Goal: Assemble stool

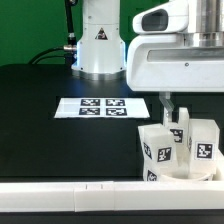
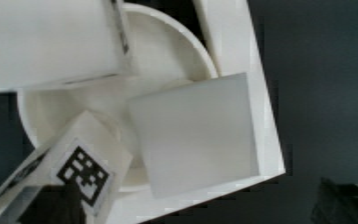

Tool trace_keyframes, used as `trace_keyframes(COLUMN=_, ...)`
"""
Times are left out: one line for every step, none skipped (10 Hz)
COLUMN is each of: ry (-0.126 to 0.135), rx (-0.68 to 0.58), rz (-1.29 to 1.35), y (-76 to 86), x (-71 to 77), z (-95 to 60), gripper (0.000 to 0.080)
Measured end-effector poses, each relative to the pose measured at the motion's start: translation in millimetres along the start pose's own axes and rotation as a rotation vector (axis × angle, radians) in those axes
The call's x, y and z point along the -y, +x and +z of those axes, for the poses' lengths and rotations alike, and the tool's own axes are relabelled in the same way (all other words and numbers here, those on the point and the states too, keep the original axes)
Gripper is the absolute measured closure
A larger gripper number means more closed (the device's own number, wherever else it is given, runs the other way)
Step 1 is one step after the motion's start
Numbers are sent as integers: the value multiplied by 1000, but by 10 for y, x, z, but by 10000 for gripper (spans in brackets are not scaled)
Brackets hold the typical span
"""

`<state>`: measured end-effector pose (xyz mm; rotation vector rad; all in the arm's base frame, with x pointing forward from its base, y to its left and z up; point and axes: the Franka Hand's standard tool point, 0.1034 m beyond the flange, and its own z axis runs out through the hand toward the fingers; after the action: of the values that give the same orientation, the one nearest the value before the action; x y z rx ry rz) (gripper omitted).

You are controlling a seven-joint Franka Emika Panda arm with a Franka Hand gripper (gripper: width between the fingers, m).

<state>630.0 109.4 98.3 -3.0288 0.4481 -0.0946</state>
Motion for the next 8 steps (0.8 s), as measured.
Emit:
trace_keyframes(ry=-9, rx=1, rz=-53, y=-11, x=-6, z=31, gripper=151)
trace_keyframes(ry=-44, rx=5, rz=-88, y=-73, x=33, z=151, gripper=151)
trace_keyframes(ry=-54, rx=8, rz=-94, y=-111, x=75, z=199, gripper=151)
trace_keyframes(ry=-52, rx=5, rz=-79, y=-91, x=57, z=179, gripper=178)
trace_keyframes(ry=-54, rx=6, rz=-63, y=-94, x=49, z=186, gripper=178)
trace_keyframes(ry=-53, rx=6, rz=-47, y=-96, x=49, z=189, gripper=313)
trace_keyframes(ry=-53, rx=5, rz=-9, y=-96, x=50, z=188, gripper=460)
trace_keyframes(ry=-53, rx=4, rz=67, y=-97, x=52, z=189, gripper=460)
